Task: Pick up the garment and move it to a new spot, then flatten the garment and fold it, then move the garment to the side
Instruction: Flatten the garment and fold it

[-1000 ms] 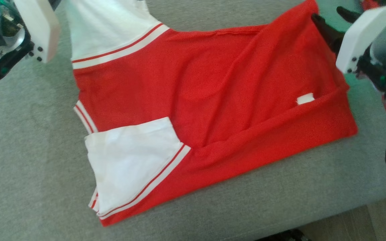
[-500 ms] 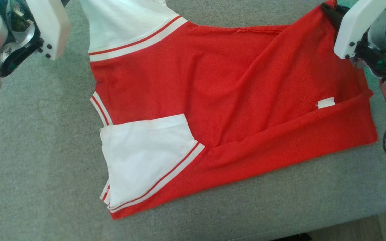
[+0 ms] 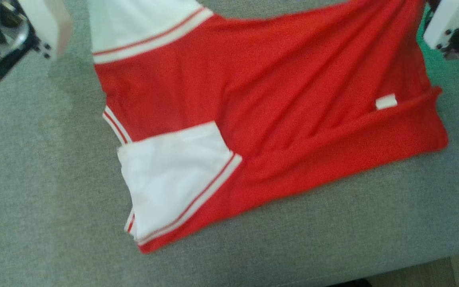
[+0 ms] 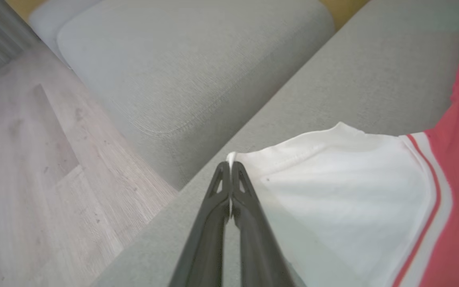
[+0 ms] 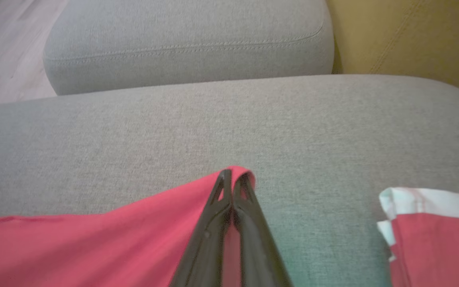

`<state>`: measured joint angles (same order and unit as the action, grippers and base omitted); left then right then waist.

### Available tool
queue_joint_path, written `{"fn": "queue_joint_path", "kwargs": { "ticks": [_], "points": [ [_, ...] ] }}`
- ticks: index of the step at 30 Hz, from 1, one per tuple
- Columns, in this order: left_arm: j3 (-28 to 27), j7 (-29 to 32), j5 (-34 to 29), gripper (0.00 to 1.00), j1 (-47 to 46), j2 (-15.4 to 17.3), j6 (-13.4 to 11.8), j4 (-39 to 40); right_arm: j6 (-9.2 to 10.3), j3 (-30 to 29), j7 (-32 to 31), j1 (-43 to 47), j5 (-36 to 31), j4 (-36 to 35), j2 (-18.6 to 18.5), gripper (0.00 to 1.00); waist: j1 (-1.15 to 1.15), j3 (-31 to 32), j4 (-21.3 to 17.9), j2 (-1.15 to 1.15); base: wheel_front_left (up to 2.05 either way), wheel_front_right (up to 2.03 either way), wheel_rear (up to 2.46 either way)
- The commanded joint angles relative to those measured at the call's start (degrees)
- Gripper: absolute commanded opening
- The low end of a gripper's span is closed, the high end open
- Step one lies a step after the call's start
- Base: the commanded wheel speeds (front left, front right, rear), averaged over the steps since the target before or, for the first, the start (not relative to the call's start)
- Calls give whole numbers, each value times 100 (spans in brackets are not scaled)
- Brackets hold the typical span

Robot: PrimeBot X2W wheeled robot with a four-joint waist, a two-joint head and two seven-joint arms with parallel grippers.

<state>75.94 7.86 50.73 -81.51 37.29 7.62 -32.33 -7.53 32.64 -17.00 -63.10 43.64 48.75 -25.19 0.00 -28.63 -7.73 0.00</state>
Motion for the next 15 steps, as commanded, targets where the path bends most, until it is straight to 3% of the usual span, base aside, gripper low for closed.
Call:
{"fn": "queue_joint_path", "kwargs": {
  "ticks": [1,10,15],
  "points": [
    [-262,-371,-110,0,-524,198,-13,-160,4,-65,155,-106,127,-113,-166,0,0,29,34,0,0,0,0],
    [-443,-1535,-208,0,-605,-100,-24,-771,4,-53,415,156,446,-332,-535,0,0,204,196,0,0,0,0],
    [-398,-1807,-141,0,-301,-41,-17,-623,4,-51,617,569,632,-600,-736,0,0,382,317,0,0,0,0]
  ]
}}
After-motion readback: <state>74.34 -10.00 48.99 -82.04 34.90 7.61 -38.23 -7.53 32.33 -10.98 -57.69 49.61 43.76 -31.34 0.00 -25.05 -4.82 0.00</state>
